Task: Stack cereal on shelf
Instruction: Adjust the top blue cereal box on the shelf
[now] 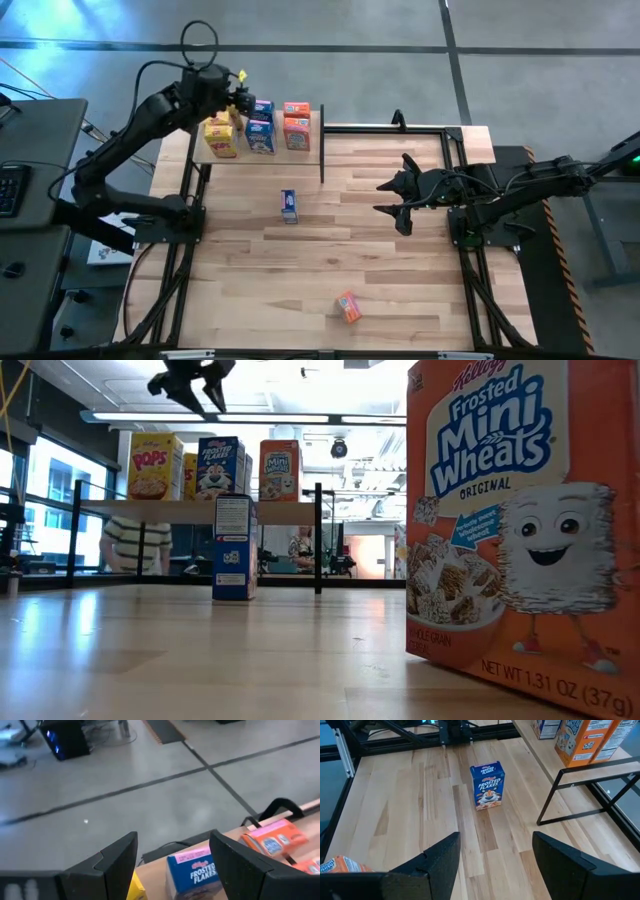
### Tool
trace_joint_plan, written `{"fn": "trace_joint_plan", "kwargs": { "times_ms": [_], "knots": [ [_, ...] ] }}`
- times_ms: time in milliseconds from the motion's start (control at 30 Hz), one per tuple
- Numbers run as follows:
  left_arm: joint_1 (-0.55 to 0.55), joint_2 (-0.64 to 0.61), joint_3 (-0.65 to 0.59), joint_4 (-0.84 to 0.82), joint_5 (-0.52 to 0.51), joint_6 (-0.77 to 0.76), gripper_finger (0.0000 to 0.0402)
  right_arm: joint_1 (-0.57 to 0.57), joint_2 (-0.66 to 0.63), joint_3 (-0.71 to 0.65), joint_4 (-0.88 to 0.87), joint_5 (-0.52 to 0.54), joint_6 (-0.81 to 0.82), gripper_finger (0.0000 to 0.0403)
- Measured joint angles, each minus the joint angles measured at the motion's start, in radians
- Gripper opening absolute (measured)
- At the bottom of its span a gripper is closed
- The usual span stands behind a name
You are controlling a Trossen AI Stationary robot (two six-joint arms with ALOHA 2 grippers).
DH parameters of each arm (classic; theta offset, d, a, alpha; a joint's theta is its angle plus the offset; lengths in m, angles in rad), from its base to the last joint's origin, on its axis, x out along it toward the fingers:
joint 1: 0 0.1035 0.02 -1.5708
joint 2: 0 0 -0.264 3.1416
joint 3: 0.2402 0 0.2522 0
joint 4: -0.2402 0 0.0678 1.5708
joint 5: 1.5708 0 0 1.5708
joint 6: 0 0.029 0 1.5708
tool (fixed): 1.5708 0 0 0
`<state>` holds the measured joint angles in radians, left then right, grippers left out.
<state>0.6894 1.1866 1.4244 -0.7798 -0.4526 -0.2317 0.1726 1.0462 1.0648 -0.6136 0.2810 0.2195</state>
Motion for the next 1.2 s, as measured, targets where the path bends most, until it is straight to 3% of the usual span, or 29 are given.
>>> {"fn": "trace_joint_plan", "kwargs": {
  "times_ms": [433, 1200],
  "knots": [
    [0.077, 0.098, 0.009, -0.033, 0.154, -0.135, 0.0239, 0.0, 0.0, 0.0, 0.001, 0.0, 0.007, 0.024],
    [0.114, 0.157, 0.009, -0.082, 0.166, -0.228, 0.0239, 0.0, 0.0, 0.0, 0.002, 0.0, 0.07, 0.024]
  ]
}}
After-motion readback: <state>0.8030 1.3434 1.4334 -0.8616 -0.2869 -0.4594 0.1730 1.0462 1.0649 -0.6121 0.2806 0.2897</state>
